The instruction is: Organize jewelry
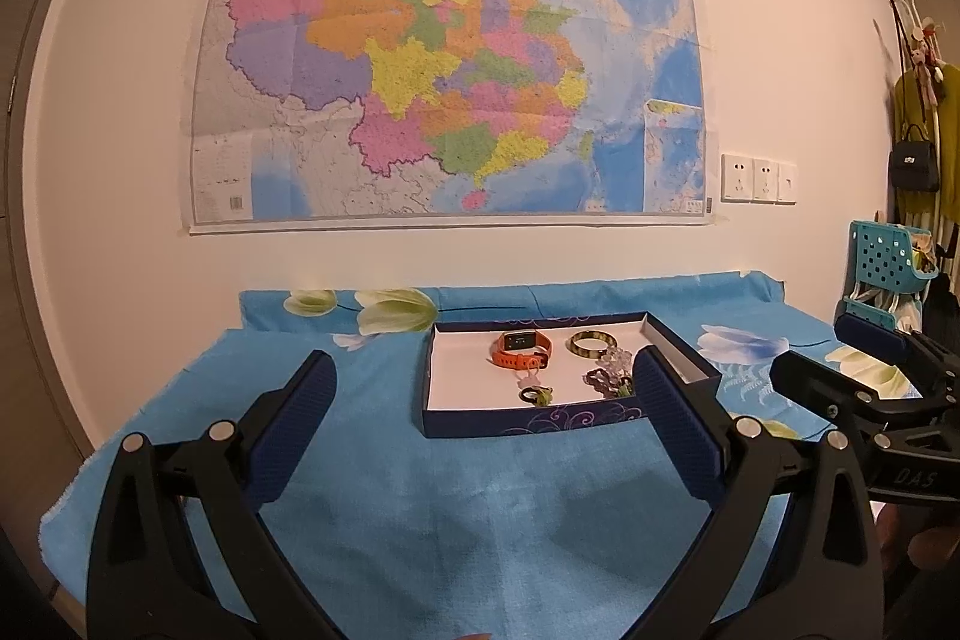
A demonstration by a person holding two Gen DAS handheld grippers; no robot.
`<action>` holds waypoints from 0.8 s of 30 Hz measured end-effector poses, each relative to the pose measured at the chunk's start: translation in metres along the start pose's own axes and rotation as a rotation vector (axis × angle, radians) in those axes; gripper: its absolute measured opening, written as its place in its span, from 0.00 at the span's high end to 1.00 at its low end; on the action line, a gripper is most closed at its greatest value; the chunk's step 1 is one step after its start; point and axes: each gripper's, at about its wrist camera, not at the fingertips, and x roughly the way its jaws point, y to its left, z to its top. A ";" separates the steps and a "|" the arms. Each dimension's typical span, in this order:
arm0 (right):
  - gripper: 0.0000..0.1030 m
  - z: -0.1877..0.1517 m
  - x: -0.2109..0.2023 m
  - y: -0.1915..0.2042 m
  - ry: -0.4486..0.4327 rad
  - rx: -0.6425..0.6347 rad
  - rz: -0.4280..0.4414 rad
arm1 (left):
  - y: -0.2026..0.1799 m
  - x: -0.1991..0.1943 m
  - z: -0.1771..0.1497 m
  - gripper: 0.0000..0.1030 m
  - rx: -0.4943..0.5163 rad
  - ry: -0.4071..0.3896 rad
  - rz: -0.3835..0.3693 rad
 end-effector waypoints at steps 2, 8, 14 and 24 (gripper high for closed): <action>0.07 0.000 0.001 0.000 -0.002 -0.003 0.001 | -0.001 0.001 0.000 0.05 0.001 -0.001 -0.001; 0.07 0.000 -0.002 -0.004 -0.017 0.007 -0.008 | -0.001 0.001 -0.001 0.05 0.002 -0.004 0.000; 0.07 0.000 -0.002 -0.006 -0.015 0.011 -0.007 | -0.002 0.000 -0.001 0.05 0.000 -0.003 0.000; 0.07 -0.001 -0.002 -0.006 -0.015 0.011 -0.007 | 0.000 0.001 -0.002 0.05 0.000 -0.002 -0.001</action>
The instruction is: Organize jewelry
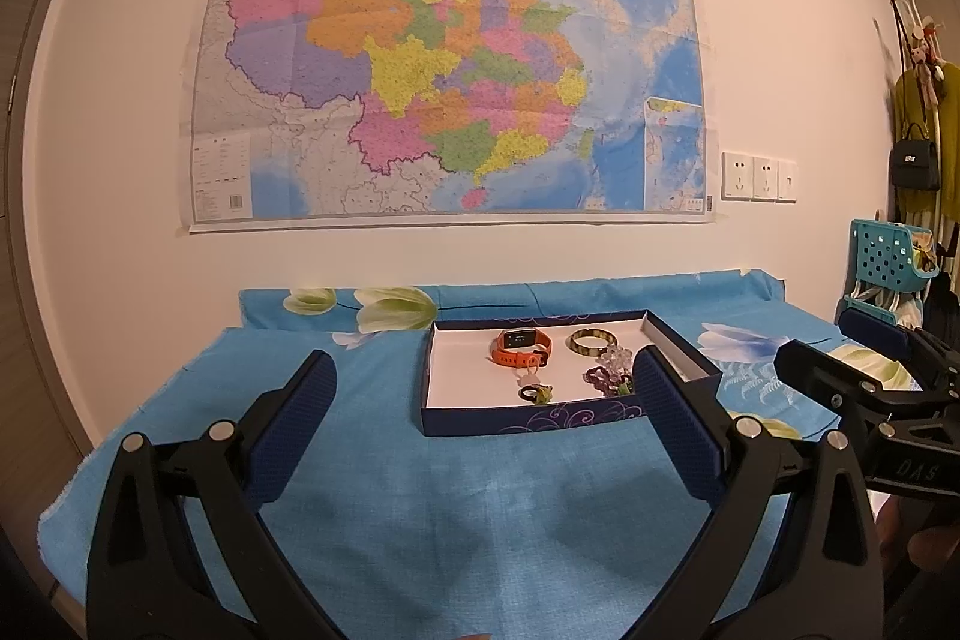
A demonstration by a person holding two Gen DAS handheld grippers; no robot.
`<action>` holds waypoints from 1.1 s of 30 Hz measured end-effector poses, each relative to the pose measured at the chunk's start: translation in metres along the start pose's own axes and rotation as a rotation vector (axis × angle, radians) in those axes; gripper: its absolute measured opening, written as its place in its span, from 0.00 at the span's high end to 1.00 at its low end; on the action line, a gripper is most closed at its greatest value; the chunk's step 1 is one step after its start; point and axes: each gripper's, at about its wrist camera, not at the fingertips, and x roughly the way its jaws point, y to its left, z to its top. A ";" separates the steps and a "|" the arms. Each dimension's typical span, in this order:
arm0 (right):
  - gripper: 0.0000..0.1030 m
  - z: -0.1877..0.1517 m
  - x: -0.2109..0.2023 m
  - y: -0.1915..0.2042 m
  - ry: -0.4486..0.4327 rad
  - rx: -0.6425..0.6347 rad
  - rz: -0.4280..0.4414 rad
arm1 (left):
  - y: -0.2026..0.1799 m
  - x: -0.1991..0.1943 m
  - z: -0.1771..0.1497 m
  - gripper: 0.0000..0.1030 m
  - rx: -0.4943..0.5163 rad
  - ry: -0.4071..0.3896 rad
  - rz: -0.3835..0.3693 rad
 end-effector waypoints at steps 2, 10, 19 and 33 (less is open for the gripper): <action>0.07 0.000 0.000 0.000 0.000 -0.001 -0.002 | 0.000 0.000 0.000 0.05 0.001 -0.001 0.001; 0.07 0.000 0.001 0.000 -0.001 -0.001 0.001 | 0.000 0.000 0.000 0.05 0.002 -0.002 0.000; 0.07 0.001 0.000 0.000 -0.009 0.007 -0.003 | 0.000 0.000 0.000 0.05 0.001 -0.002 0.001; 0.07 0.000 -0.002 0.000 -0.006 0.006 -0.003 | 0.001 -0.001 0.000 0.05 0.004 0.000 0.001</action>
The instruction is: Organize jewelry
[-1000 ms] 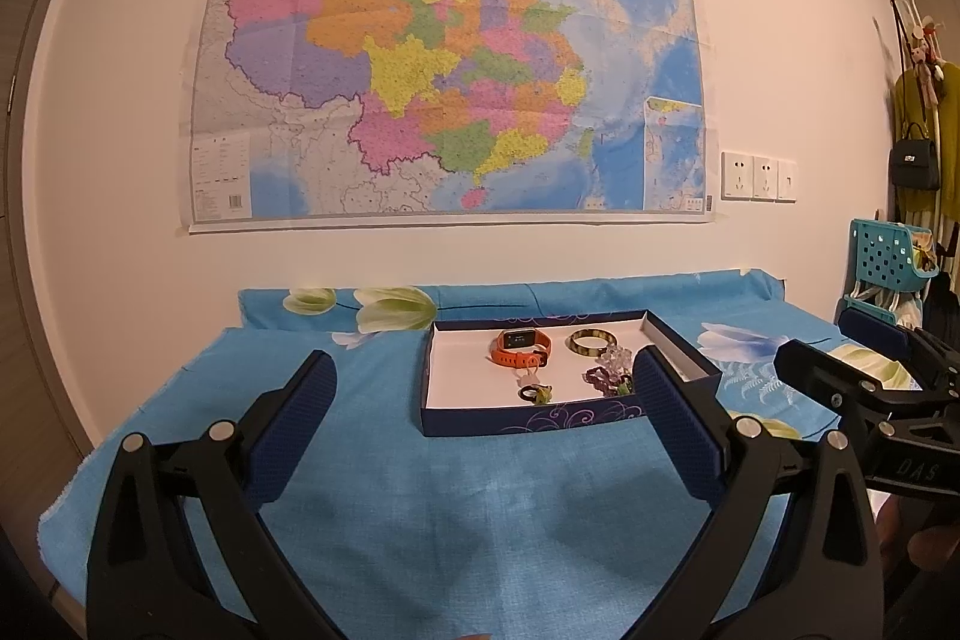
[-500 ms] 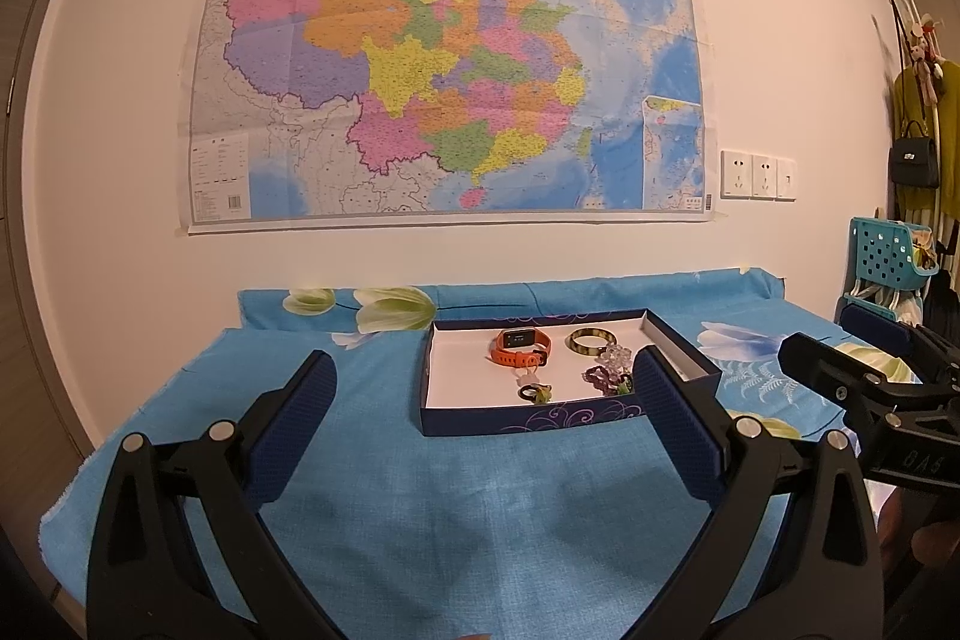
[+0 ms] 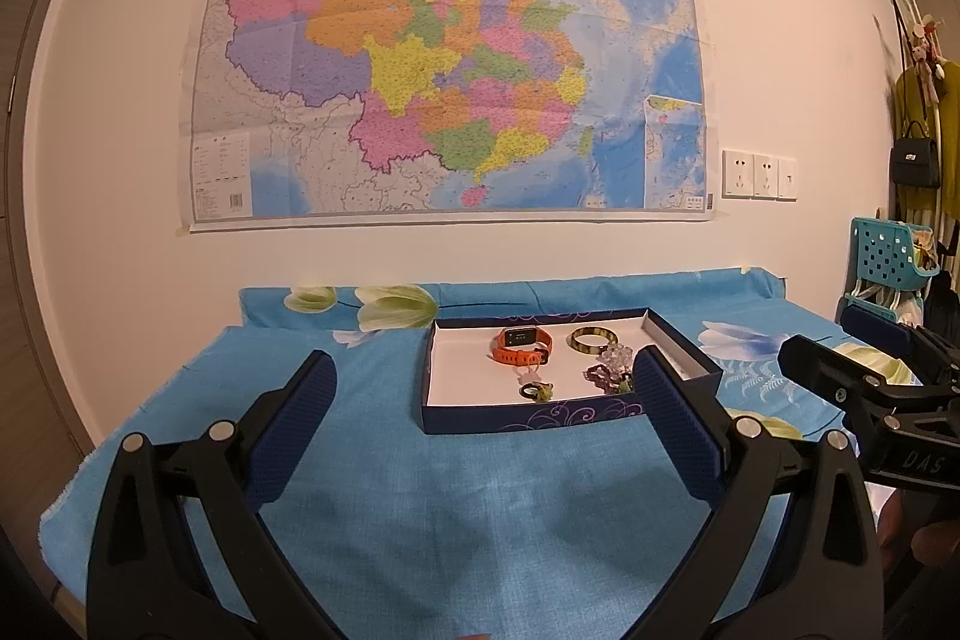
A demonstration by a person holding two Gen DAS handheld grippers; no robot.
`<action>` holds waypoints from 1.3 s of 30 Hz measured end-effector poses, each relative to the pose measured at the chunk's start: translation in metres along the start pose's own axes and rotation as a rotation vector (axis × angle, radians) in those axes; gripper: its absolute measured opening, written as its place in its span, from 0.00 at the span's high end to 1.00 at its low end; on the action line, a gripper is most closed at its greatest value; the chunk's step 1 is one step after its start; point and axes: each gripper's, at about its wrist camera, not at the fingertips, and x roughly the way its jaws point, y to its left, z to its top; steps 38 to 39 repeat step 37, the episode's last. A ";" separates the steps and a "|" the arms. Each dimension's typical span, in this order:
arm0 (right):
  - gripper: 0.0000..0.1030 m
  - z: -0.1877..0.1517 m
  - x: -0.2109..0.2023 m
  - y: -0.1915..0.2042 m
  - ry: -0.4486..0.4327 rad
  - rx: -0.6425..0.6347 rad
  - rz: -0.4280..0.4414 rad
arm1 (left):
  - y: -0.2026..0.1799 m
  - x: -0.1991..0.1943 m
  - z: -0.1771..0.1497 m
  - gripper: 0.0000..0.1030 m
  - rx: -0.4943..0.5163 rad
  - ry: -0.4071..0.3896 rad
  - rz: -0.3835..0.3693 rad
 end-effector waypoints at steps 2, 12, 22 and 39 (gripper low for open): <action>0.07 0.000 0.000 0.000 -0.002 0.001 0.000 | 0.001 0.000 0.000 0.05 -0.001 0.000 0.001; 0.07 0.000 0.000 0.000 0.003 0.001 0.000 | 0.001 0.000 0.000 0.05 0.000 -0.001 0.001; 0.07 -0.001 0.000 0.000 0.006 0.002 -0.001 | 0.004 0.001 -0.001 0.05 -0.009 -0.001 -0.007; 0.07 -0.009 0.010 -0.004 0.055 -0.011 -0.009 | 0.005 0.021 -0.009 0.05 -0.014 0.104 -0.008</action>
